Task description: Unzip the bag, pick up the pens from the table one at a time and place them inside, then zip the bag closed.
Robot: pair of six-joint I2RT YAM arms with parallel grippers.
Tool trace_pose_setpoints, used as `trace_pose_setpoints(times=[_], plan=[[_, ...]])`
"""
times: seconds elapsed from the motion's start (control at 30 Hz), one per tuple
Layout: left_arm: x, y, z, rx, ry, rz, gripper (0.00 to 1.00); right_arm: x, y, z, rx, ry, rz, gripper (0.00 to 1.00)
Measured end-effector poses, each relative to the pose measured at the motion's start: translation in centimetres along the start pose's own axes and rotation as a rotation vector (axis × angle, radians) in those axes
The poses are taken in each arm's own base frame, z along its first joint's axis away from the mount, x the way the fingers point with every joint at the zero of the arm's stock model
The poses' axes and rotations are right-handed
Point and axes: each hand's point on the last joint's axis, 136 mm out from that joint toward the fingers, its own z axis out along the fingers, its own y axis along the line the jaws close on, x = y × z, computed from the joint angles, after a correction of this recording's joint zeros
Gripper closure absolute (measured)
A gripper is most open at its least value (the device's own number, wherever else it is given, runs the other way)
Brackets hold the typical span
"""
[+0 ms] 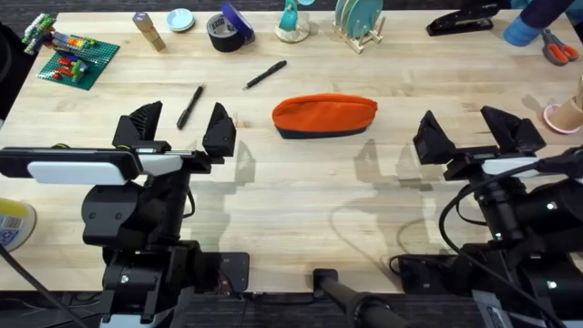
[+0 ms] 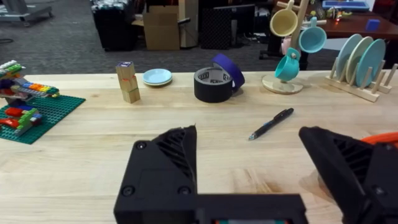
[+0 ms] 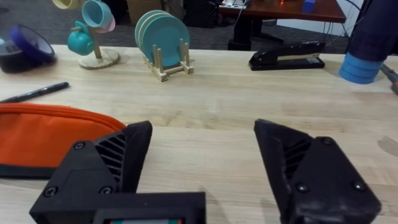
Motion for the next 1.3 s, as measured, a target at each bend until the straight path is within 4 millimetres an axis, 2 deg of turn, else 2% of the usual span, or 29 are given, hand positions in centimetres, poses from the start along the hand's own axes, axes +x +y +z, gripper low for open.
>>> trace_pose_setpoints(times=[0.37,0.53,0.67,0.77,0.93,1.0,1.2,1.3], plan=[[-0.1,0.0,0.0,0.0,-0.002,0.001,0.006,0.0,0.0,0.0,0.0,0.0,0.0,0.005],[-1.1,0.0,0.0,0.0,-0.043,0.001,0.007,-0.2,0.0,0.0,0.0,-0.007,-0.001,0.005],[-2.1,0.0,-0.1,-0.003,-0.087,0.001,0.007,-1.7,0.0,-0.1,-0.003,-0.068,-0.004,0.005],[-2.0,0.1,-0.1,-0.005,-0.081,0.001,0.007,-2.7,0.0,-0.1,-0.002,-0.111,-0.006,0.005],[-1.9,0.2,-0.3,-0.01,-0.034,0.0,0.007,-3.4,0.1,-0.3,-0.003,-0.122,-0.006,0.005],[-2.7,0.3,-0.7,-0.018,-0.02,-0.002,0.007,-4.1,0.1,-0.6,-0.003,-0.125,-0.006,0.005],[-6.9,0.5,-2.1,-0.03,-0.012,-0.004,0.008,-6.7,0.1,-2.0,-0.004,-0.098,-0.005,0.005],[-7.9,0.5,-2.6,-0.031,0.047,-0.004,0.007,-8.2,0.2,-2.8,-0.005,-0.08,-0.004,0.005]])
